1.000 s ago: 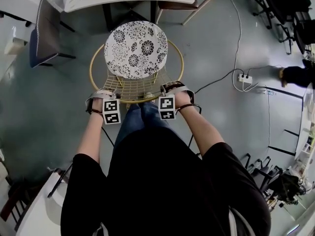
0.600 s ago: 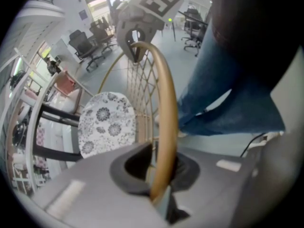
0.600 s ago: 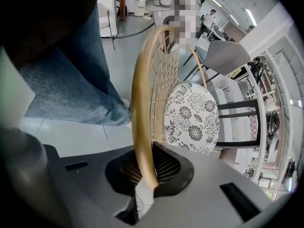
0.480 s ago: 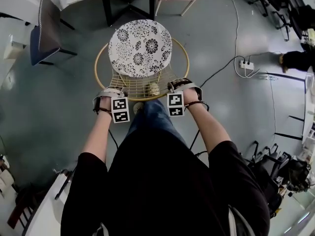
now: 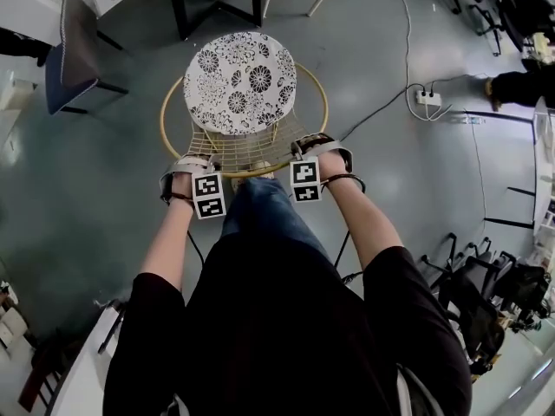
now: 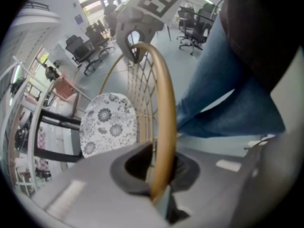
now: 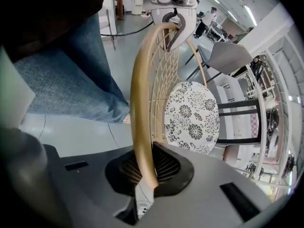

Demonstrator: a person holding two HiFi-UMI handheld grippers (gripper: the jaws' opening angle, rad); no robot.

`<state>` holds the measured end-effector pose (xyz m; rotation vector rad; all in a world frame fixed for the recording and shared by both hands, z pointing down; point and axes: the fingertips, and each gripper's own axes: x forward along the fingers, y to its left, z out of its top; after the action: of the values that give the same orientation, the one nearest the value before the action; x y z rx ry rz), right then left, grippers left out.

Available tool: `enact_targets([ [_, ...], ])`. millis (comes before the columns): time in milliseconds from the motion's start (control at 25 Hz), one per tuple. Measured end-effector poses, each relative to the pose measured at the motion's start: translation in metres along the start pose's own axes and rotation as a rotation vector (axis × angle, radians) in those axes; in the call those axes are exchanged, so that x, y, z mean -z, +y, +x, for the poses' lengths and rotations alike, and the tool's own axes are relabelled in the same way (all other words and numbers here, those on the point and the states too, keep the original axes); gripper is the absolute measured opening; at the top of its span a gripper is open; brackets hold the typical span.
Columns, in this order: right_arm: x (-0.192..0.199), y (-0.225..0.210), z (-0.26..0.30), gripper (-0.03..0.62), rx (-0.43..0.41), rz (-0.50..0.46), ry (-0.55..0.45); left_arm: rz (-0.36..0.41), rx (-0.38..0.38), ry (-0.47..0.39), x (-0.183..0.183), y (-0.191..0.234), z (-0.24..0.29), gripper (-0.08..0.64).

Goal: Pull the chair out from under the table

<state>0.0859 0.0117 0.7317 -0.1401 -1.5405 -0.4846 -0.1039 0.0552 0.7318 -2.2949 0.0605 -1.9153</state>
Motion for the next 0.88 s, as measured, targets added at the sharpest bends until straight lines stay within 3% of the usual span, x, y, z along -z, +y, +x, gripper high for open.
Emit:
enact_targets([
  [320, -0.006, 0.010, 0.000, 0.026, -0.030, 0.014, -0.021, 0.007, 0.044, 0.002, 0.001, -0.006, 0.001, 0.029],
  [880, -0.010, 0.028, -0.004, 0.026, -0.023, 0.021, -0.022, -0.008, 0.048, 0.009, -0.004, -0.026, 0.000, 0.031],
])
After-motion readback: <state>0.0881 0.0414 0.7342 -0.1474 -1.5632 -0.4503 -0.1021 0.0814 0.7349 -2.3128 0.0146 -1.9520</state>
